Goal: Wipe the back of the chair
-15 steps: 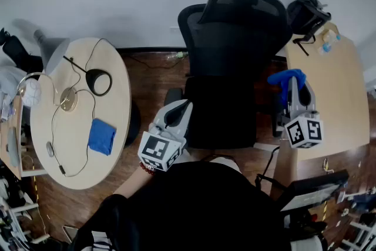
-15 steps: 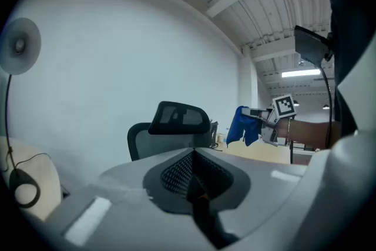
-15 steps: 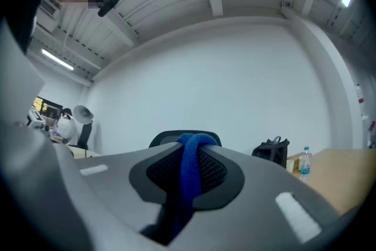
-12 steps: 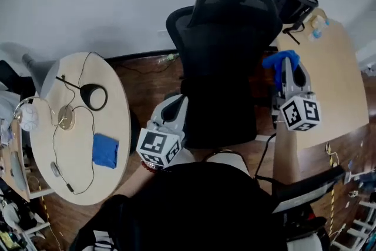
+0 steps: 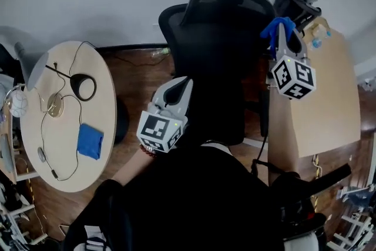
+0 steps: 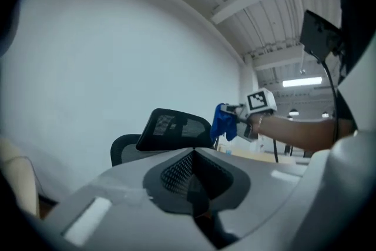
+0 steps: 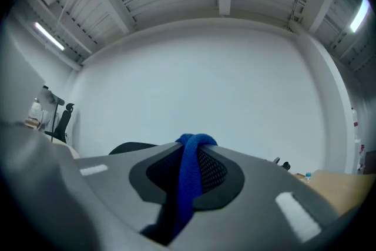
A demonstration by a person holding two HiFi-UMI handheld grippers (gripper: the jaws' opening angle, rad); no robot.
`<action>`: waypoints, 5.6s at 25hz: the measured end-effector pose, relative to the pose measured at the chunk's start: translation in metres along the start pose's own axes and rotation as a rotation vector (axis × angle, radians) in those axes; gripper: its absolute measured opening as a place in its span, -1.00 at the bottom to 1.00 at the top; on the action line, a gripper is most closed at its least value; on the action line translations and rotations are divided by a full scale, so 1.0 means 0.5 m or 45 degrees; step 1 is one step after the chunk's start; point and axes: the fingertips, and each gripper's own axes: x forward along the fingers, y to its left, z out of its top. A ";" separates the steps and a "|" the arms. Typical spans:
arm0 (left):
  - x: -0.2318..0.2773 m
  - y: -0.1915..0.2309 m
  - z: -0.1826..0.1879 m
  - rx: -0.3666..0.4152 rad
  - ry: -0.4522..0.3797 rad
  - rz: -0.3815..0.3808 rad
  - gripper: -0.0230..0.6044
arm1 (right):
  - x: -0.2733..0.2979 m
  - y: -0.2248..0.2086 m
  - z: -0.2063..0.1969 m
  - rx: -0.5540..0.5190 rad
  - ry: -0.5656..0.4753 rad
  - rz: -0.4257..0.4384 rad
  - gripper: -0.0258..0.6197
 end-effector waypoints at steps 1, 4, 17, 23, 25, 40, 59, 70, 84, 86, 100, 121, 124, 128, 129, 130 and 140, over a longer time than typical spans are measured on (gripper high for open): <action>0.021 -0.007 -0.008 0.073 0.030 0.002 -0.91 | 0.024 -0.007 -0.001 -0.008 0.009 -0.001 -0.78; 0.107 -0.036 -0.034 0.273 0.026 -0.059 -0.91 | 0.087 -0.013 -0.015 -0.022 0.038 0.001 -0.78; 0.195 -0.106 -0.153 0.472 -0.018 -0.244 -0.91 | 0.159 0.031 -0.056 -0.105 0.126 0.027 -0.78; 0.211 -0.094 -0.047 0.402 -0.138 -0.263 -0.91 | 0.166 0.026 -0.042 -0.104 0.113 0.015 -0.78; 0.214 -0.084 -0.033 0.454 -0.148 -0.257 -0.91 | 0.167 0.029 -0.039 -0.099 0.108 0.012 -0.78; 0.221 -0.029 -0.021 0.529 -0.148 -0.214 -0.91 | 0.257 0.024 -0.089 -0.156 0.277 -0.109 -0.78; 0.165 0.078 -0.017 0.448 -0.155 -0.102 -0.91 | 0.312 0.375 -0.087 -0.106 0.223 0.326 -0.78; 0.142 0.073 -0.027 0.413 -0.118 -0.107 -0.91 | 0.263 0.484 -0.058 -0.005 0.112 0.605 -0.78; 0.131 0.140 -0.008 0.222 -0.128 0.087 -0.91 | 0.080 -0.007 -0.027 -0.065 0.005 0.049 -0.78; 0.129 0.139 -0.016 0.239 -0.104 0.102 -0.91 | 0.095 -0.014 -0.053 -0.074 0.042 0.028 -0.78; 0.121 0.168 -0.049 0.249 -0.034 0.155 -0.91 | 0.229 0.142 -0.164 -0.074 0.127 0.140 -0.78; 0.056 0.220 -0.096 0.162 0.001 0.228 -0.91 | 0.172 0.504 -0.133 0.206 0.013 0.829 -0.78; 0.065 0.212 -0.095 0.129 0.004 0.217 -0.91 | 0.130 0.425 -0.103 0.344 -0.040 0.795 -0.78; 0.081 0.190 -0.093 0.125 0.007 0.182 -0.91 | 0.062 0.237 -0.083 0.172 -0.072 0.523 -0.78; 0.083 0.186 -0.094 0.119 0.010 0.180 -0.91 | 0.047 0.183 -0.087 0.110 -0.063 0.427 -0.78; 0.085 0.183 -0.097 0.109 0.012 0.180 -0.91 | 0.035 0.130 -0.095 0.050 -0.047 0.330 -0.78; 0.060 0.193 -0.076 0.112 -0.020 0.279 -0.91 | 0.069 -0.084 -0.218 -0.039 0.041 0.002 -0.78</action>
